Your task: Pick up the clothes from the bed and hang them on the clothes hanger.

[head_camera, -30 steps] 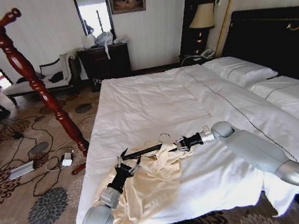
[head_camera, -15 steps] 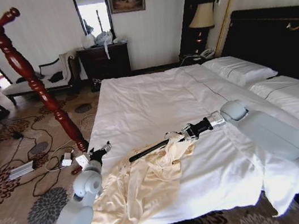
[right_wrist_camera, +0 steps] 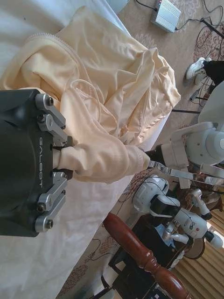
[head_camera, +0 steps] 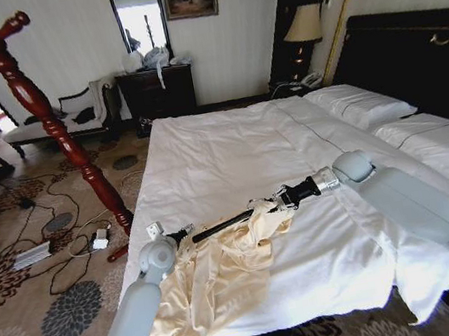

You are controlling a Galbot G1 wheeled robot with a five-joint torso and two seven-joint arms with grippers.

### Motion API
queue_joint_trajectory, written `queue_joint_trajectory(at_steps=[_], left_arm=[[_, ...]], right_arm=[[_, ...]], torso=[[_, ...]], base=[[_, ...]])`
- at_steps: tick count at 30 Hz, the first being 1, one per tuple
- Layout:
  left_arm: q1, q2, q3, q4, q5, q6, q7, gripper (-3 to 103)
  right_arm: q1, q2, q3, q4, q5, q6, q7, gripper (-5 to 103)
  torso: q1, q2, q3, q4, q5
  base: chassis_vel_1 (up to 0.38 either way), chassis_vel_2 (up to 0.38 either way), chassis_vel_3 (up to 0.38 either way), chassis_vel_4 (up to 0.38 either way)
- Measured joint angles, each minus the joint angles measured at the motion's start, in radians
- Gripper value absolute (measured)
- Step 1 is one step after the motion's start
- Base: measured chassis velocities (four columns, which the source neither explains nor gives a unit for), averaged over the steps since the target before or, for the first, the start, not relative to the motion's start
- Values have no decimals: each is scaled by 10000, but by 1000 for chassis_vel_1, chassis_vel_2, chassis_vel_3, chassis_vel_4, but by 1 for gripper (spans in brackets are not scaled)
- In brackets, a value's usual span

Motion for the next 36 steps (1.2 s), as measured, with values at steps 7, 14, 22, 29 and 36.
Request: queue_joint_trajectory(at_steps=[7,14,22,29,36], left_arm=[[87,-35,200,28,74,112,121,65],[245,0,229,-123,53,181,227,38],[174,-40,176,-64,-292,290,169,11],[184,7,-17,-129,-47,-61,580,0],[-43,510,-757,-867,-281,-754,1043,0]], right_arm=[[74,69,-43,-100,-31,7,2,18],[69,64,-41,-166,-63,71,-11,18],[72,99,-42,-183,-82,76,-8,18],[-119,68,-29,-221,-67,74,172,18],[-821,-120,-78,-350,755,-281,881,18]], torso=[[-1,0,-1,2,-1],[-3,0,-2,1,0],[-3,0,-1,1,-2],[-3,0,-2,1,-3],[-3,0,-1,1,-2]], base=[[0,0,0,0],[0,0,0,0],[0,0,0,0],[0,0,0,0],[0,0,0,0]])
